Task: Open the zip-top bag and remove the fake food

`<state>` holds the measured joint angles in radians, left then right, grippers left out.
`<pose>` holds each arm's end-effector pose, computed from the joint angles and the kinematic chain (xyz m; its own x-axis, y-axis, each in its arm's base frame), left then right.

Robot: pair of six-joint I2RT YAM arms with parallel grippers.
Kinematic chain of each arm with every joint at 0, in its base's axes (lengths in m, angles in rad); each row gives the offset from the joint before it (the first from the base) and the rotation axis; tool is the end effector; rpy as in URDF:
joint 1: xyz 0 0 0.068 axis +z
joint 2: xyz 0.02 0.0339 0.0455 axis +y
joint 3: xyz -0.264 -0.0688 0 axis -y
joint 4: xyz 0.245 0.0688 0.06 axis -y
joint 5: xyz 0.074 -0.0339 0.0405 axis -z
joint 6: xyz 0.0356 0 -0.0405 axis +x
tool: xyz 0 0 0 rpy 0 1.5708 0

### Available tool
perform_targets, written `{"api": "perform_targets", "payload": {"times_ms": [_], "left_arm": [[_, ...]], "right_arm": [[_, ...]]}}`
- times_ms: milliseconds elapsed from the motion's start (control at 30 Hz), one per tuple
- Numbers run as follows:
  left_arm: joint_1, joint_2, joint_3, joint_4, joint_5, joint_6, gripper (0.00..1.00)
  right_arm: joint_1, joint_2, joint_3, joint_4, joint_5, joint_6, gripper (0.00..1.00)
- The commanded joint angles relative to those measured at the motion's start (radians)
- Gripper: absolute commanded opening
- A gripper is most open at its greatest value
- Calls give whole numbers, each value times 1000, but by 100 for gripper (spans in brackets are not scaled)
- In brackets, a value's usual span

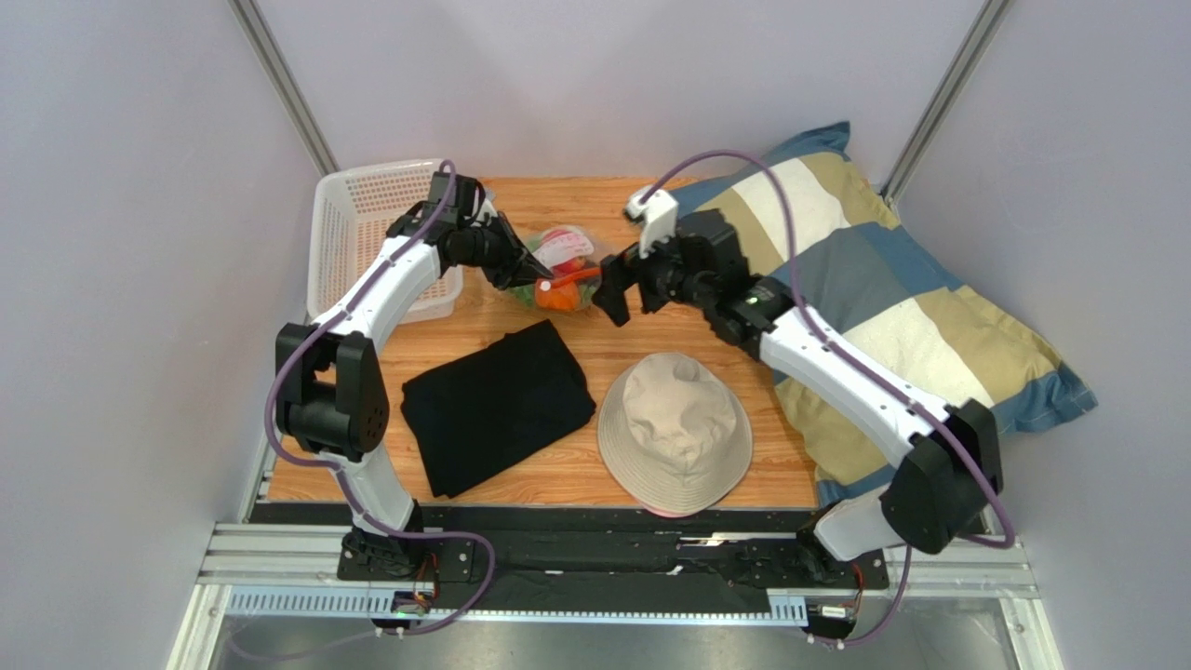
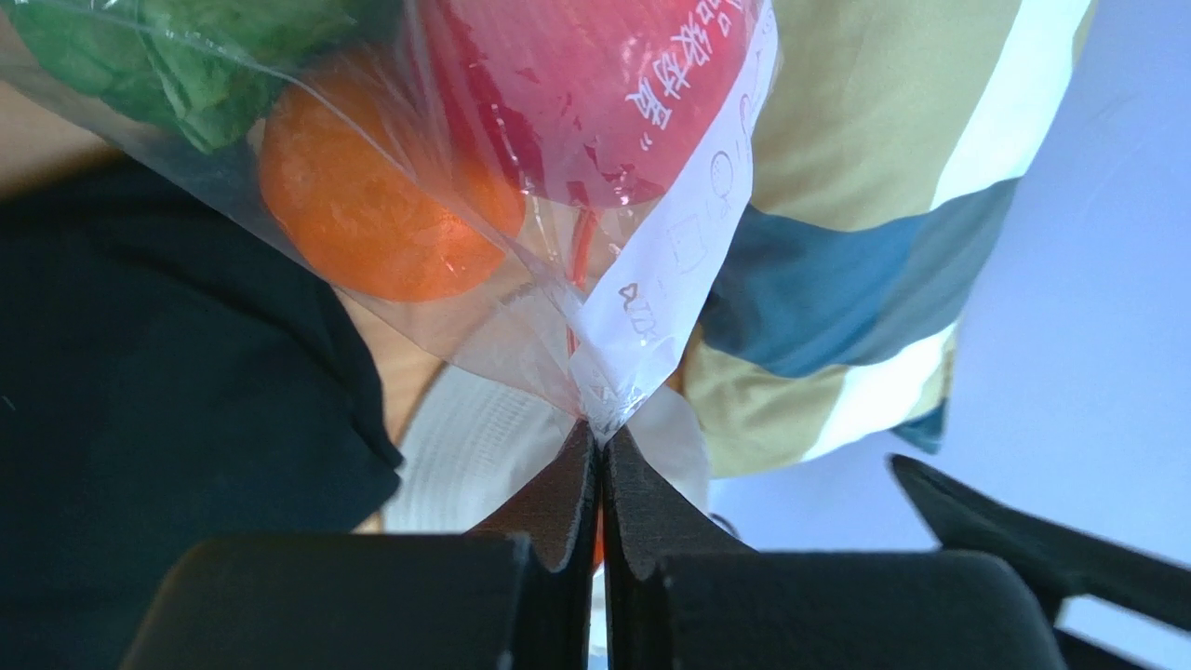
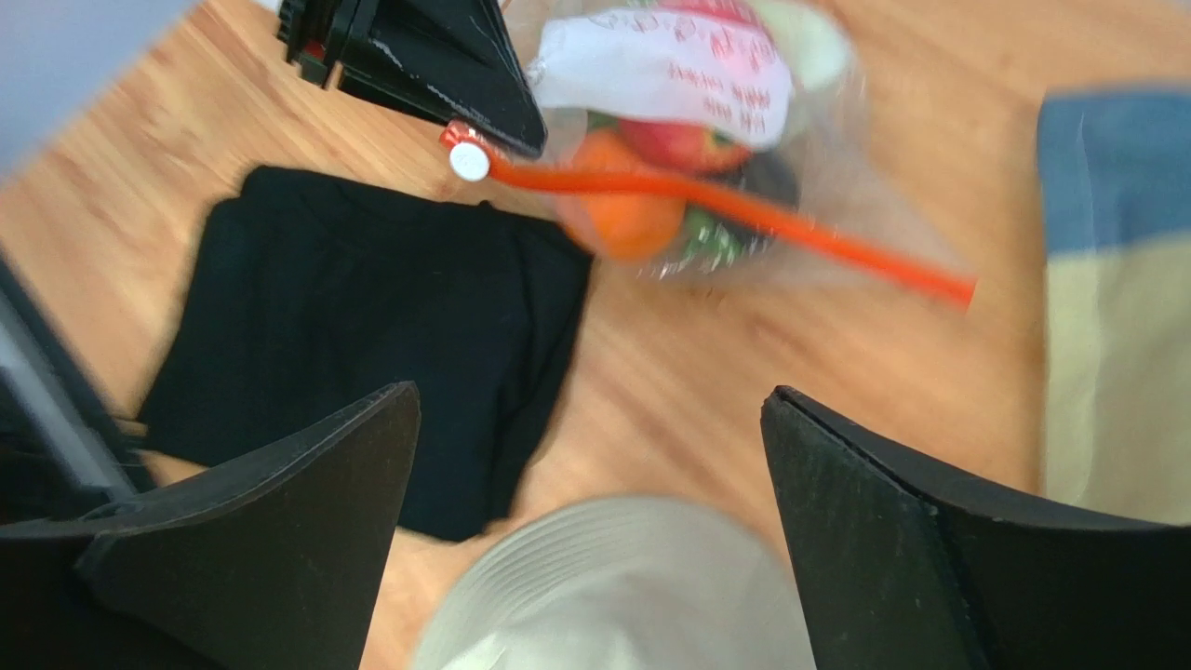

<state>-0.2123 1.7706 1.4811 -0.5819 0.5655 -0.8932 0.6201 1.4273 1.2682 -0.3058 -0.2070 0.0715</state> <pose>0.3785 -0.1011 0.2802 -0.8703 -0.4853 -0.0841 -0.2599 0.5975 -0.7586 0.2651 0.1983 0.3464 -0.4152 -0.2106 -0.8850 -0.6903 0.7065 0.1558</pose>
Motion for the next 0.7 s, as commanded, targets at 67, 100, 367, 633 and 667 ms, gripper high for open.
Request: {"api": "perform_targets", "payload": {"times_ms": [67, 100, 367, 633, 667], "left_arm": [[-16, -77, -27, -127, -4, -335, 0], [-19, -94, -39, -136, -4, -361, 0], [-52, -155, -30, -229, -56, -566, 0], [-55, -158, 1, -309, -33, -641, 0], [-55, -158, 8, -331, -35, -645, 0]], "right_arm": [[116, 93, -56, 296, 205, -452, 96], [119, 94, -81, 368, 205, -467, 87], [204, 71, -187, 533, 117, -625, 61], [250, 133, -188, 666, 103, -699, 61], [254, 136, -188, 681, 112, -710, 60]]}}
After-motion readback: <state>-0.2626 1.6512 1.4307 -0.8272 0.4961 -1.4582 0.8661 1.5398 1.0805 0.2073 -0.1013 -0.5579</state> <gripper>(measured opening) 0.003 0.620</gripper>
